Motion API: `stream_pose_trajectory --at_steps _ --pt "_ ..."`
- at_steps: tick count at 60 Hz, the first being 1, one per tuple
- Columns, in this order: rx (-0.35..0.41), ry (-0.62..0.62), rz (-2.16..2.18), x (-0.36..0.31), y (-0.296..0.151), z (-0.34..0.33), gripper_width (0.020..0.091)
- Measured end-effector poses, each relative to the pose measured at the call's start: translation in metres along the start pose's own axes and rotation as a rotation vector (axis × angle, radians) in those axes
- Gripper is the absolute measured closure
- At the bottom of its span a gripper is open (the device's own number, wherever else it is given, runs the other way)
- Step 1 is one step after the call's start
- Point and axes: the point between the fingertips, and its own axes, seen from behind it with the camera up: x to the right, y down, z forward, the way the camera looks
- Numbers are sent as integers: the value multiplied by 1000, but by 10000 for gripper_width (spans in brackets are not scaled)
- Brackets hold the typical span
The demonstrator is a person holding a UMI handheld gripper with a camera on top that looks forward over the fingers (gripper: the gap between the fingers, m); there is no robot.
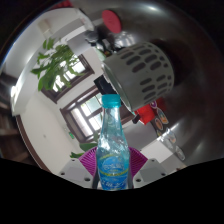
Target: Pour water
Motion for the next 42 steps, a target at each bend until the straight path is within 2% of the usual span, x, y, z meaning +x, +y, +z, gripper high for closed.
stream_pose_trajectory --at_steps 18,27,33,40,42 --pt "-17 31 -67 -4 5 0 703" --pt "-87 112 -533 -16 24 -4 704" --pt "-105 92 -910 -59 32 -5 705" --pt "-48 107 -1360 -106 7 -7 696" --pt "-23 144 -1463 -121 3 2 696"
